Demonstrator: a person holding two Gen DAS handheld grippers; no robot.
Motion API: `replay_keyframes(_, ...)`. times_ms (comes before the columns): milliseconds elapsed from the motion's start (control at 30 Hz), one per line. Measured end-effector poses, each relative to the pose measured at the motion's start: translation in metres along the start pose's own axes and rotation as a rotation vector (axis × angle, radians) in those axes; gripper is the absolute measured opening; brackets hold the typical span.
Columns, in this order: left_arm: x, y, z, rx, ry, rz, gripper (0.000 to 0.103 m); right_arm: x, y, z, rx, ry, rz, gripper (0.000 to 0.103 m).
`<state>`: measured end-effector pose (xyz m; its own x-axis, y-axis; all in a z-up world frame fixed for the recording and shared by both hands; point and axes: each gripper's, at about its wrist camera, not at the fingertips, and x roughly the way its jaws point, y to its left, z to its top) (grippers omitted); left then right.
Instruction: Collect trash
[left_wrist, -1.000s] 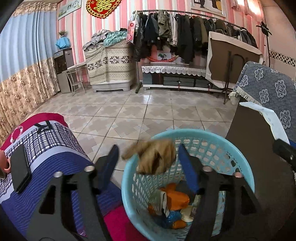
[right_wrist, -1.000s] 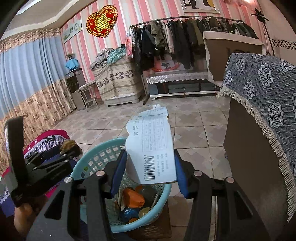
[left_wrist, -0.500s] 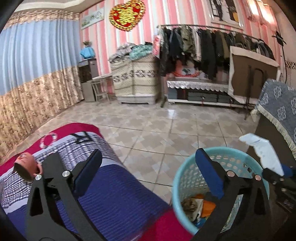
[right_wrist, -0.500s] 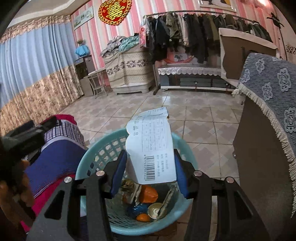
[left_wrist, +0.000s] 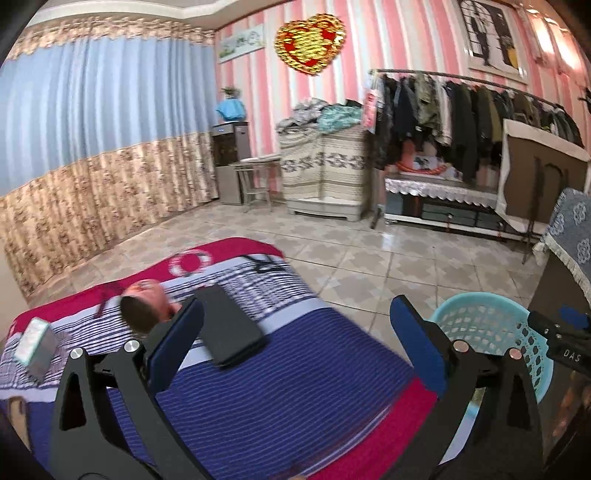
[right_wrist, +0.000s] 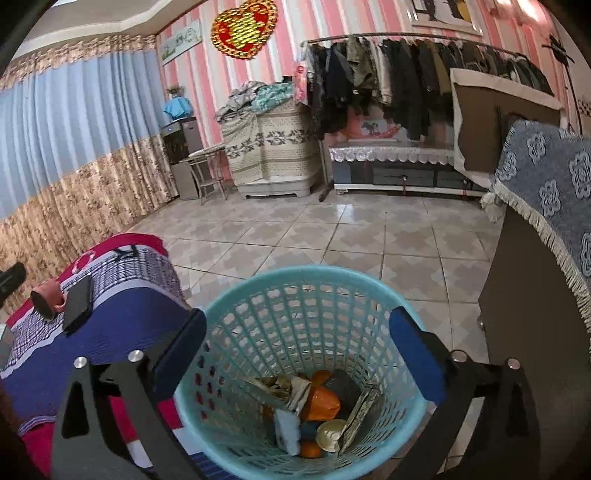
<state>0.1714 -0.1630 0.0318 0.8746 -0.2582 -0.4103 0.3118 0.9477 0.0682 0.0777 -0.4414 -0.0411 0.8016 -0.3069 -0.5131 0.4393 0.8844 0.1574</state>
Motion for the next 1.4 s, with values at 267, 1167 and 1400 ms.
replay_keyframes(267,-0.057,0.075,-0.02,-0.082,0.008,0.151,0.098,-0.042,0.062,0.0,-0.143,-0.015,0.1,0.098)
replay_keyframes(1167,-0.18,0.143,-0.117,-0.191,0.025,0.253,0.098,-0.155,0.161,-0.09,-0.317,-0.123,0.25,0.098)
replay_keyframes(1400,-0.18,0.132,-0.124,-0.155,0.02,0.259,0.098,-0.157,0.168,-0.094,-0.33,-0.142,0.271,0.098)
